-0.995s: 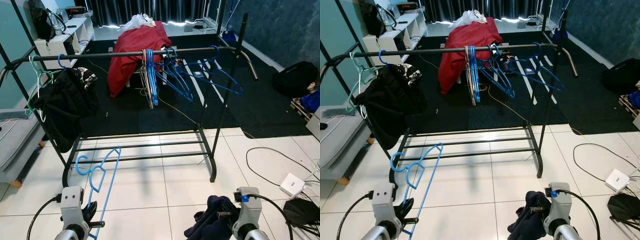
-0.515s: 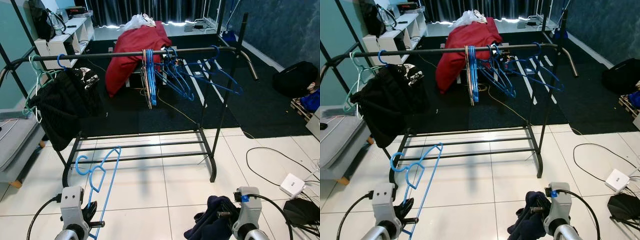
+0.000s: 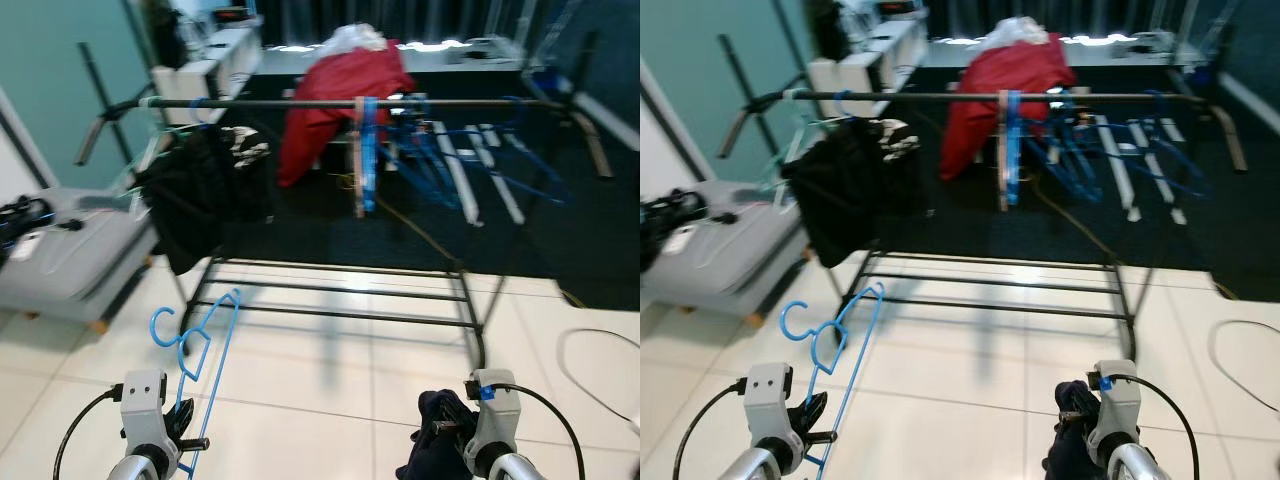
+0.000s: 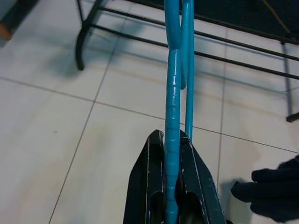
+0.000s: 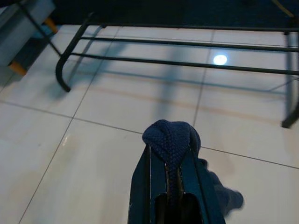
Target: Hang hanger
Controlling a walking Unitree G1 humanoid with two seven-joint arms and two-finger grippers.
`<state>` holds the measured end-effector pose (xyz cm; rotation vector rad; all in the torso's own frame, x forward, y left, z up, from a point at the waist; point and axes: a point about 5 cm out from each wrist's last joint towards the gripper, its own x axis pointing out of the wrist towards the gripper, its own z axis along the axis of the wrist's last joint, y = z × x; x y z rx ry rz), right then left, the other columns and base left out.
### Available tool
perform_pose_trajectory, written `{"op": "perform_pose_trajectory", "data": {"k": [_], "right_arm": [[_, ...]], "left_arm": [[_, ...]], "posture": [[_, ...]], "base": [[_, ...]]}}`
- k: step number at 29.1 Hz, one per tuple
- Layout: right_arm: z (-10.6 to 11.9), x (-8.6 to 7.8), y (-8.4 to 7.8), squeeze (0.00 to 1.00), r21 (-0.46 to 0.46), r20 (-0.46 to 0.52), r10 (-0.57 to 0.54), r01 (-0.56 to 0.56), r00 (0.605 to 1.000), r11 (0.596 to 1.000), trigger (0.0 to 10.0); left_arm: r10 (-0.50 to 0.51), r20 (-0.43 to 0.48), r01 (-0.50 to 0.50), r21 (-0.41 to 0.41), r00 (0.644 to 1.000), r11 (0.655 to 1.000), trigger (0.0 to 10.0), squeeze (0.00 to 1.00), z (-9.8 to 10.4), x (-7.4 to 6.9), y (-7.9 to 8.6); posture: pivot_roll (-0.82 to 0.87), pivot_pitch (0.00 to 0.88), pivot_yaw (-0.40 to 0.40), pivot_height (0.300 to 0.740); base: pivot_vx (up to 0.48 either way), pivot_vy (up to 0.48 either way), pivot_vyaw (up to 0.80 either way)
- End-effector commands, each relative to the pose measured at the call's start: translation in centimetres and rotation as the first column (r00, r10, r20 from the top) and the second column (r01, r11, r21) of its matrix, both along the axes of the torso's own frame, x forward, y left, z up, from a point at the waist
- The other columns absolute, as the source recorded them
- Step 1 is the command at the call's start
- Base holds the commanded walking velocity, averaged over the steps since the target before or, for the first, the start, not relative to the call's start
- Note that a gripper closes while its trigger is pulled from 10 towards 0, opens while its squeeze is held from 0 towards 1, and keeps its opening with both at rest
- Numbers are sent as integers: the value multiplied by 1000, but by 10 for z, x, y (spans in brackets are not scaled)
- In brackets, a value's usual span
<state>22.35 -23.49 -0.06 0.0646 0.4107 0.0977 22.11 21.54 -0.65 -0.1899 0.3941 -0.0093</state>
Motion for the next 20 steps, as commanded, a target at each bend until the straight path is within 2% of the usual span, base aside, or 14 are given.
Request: {"op": "perform_pose_trajectory", "data": {"k": [1,20], "right_arm": [[-1,0,3,0,9,-6,9,-9,1000,1000,10000],[-2,-2,3,0,6,-11,12,-12,1000,1000,10000]], "left_arm": [[4,-15,-4,-1,1000,1000,10000,0,-2,-3,4],[1,-20,-2,-17,1000,1000,10000,0,-4,-4,3]], "posture": [[-7,75,36,735],[-9,62,34,735]], "base": [[0,0,800],[0,0,800]]}}
